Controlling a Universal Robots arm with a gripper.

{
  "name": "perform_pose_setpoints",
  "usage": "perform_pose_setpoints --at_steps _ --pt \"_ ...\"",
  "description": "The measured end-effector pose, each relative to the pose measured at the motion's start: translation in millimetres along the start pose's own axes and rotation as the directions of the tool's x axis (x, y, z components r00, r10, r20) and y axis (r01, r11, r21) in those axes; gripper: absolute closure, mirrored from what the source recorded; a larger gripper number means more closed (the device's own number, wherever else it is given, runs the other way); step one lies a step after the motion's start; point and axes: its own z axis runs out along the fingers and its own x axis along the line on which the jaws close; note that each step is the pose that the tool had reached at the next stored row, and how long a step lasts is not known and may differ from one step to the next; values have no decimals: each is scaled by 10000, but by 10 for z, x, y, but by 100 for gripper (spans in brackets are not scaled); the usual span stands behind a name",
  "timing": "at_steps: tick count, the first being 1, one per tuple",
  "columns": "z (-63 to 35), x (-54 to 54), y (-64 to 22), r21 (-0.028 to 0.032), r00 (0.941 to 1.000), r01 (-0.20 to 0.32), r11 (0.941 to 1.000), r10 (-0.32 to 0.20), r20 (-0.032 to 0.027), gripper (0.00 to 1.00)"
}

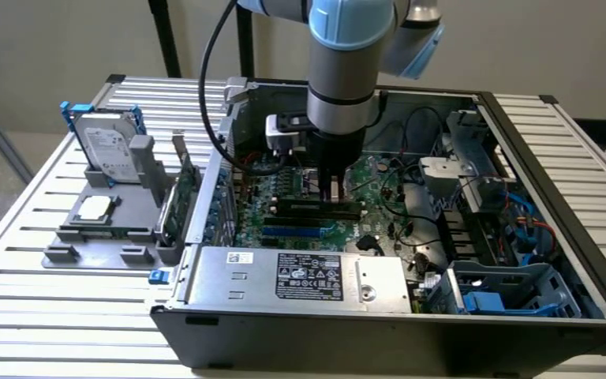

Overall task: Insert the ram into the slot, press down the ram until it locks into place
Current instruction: 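Insert the ram into the slot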

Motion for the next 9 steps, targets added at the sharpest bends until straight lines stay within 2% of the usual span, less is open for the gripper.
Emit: perform_pose_setpoints --at_steps 9 --pt "21 -7 14 21 10000 2 10000 -2 -5 86"
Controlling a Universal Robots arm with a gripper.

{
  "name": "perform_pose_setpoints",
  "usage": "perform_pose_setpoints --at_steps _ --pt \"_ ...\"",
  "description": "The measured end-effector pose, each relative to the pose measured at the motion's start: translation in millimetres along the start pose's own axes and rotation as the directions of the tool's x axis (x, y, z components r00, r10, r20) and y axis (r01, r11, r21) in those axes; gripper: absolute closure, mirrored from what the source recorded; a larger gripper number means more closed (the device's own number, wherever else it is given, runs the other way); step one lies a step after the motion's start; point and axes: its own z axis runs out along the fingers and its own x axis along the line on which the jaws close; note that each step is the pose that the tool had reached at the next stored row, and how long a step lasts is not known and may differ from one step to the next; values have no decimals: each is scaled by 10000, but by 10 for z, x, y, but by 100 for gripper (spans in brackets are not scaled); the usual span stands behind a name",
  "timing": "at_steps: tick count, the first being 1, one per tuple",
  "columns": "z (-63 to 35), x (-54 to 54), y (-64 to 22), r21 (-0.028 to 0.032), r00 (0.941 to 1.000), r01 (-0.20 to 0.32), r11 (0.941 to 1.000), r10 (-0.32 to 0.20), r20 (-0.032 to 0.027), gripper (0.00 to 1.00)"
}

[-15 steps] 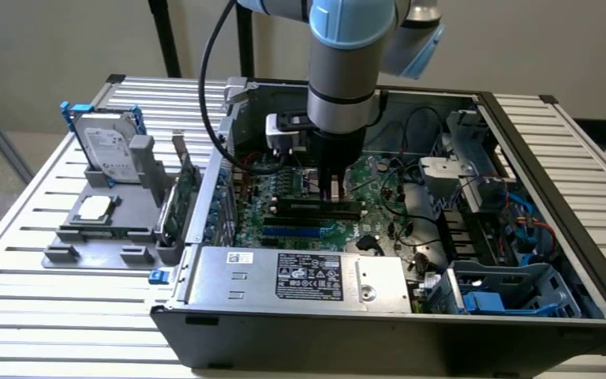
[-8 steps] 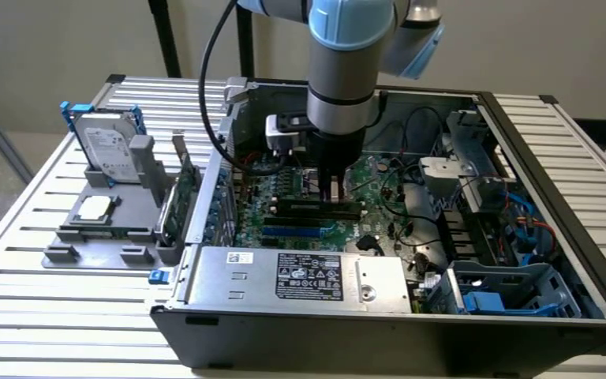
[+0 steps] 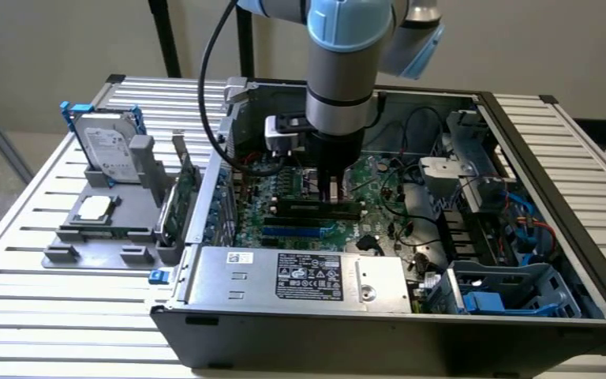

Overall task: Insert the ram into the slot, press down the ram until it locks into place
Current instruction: 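Insert the ram into the slot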

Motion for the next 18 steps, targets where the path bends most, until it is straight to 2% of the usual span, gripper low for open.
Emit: perform_pose_setpoints --at_steps 2,3,5,11,14,15,16,17,18 --pt "1 -1 1 3 10000 -1 10000 1 -1 85" --pt "1 -1 1 3 10000 0 10000 0 -2 78" --pt "-13 -1 1 4 10000 -1 10000 1 0 78" --pt "-262 -9 -6 2 10000 -1 10000 1 -1 78" --pt "-299 -9 0 -9 10000 -2 10000 2 0 81" --pt "-299 -9 6 -27 10000 -3 10000 3 4 87" --pt "-299 -8 14 -61 10000 -4 10000 4 4 89" --pt "-301 -8 21 -104 10000 -5 9999 5 3 89" --pt "-302 -7 24 -179 10000 -5 9998 5 3 89"
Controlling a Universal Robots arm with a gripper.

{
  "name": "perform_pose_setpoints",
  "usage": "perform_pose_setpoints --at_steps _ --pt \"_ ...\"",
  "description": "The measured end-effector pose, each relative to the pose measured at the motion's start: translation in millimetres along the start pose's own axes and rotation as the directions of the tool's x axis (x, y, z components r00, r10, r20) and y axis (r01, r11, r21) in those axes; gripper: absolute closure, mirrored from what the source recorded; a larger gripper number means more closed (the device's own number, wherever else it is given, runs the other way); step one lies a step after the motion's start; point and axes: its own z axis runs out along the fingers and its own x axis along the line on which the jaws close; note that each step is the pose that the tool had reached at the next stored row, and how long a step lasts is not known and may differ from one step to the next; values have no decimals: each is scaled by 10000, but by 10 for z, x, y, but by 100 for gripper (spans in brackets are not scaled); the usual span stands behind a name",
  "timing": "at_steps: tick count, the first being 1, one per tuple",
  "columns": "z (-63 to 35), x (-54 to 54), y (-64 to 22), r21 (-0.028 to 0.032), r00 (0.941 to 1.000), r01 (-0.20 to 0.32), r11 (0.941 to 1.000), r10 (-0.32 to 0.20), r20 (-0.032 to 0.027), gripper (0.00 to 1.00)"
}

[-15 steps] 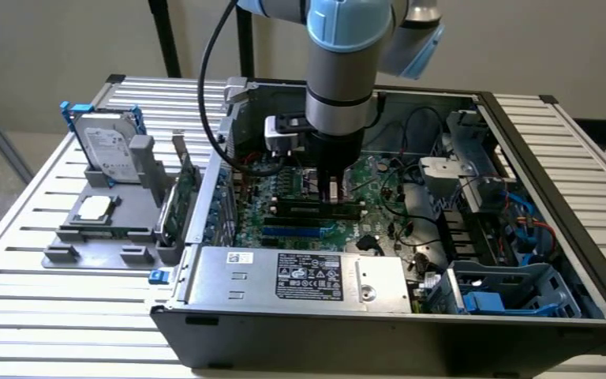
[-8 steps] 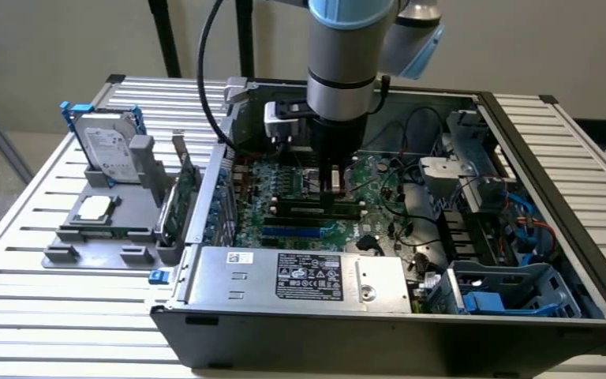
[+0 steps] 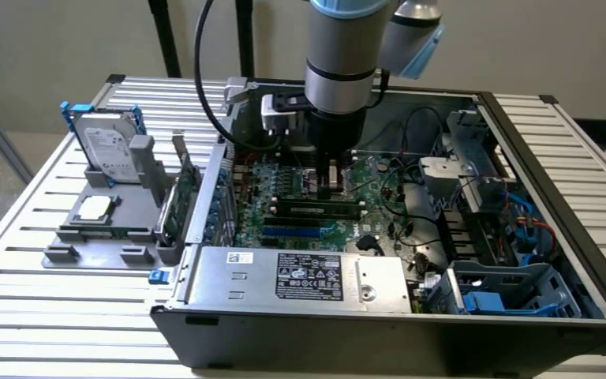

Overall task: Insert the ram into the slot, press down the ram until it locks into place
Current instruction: 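Insert the ram into the slot, then press down the ram until it locks into place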

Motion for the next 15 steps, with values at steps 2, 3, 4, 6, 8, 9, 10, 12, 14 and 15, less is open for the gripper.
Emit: perform_pose_setpoints --at_steps 2,3,4,6,8,9,10,12,14,15 --pt "1 0 3 -226 10000 -11 9997 11 9 89" --pt "1 0 3 -358 10000 -15 9994 15 14 89" --pt "1 0 2 -487 10000 -18 9988 19 17 89" --pt "0 0 0 -599 10000 -19 9982 21 22 89" --pt "1 0 -2 -599 10000 -18 9982 19 24 89" --pt "1 0 -2 -599 10000 -18 9982 19 24 89" --pt "1 0 -2 -599 10000 -18 9982 19 24 89" --pt "1 0 -2 -599 10000 -18 9982 19 24 89" --pt "1 0 -2 -599 10000 -18 9982 19 24 89" --pt "1 0 -2 -599 10000 -17 9982 19 24 89"
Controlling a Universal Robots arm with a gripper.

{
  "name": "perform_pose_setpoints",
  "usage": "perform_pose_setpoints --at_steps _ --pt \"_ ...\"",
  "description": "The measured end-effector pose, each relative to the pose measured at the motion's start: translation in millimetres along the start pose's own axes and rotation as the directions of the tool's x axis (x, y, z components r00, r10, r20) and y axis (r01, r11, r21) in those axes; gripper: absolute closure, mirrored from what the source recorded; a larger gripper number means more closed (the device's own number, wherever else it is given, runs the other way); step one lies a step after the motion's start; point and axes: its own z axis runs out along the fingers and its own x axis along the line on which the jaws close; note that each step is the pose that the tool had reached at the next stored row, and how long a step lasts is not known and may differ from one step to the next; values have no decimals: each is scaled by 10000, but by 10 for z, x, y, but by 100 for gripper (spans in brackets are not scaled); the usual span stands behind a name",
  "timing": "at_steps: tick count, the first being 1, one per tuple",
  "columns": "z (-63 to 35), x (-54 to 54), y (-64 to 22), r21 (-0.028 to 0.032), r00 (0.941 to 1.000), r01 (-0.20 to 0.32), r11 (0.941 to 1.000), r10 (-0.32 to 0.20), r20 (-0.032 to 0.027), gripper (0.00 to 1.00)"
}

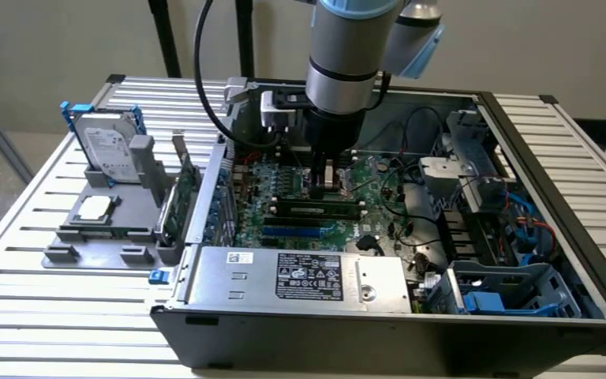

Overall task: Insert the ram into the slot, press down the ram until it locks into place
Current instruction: 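Press down the ram until it locks into place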

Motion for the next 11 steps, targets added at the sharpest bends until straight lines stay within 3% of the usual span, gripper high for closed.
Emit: perform_pose_setpoints --at_steps 11 --pt "82 -42 -47 16 10000 -94 10000 94 -14 89"
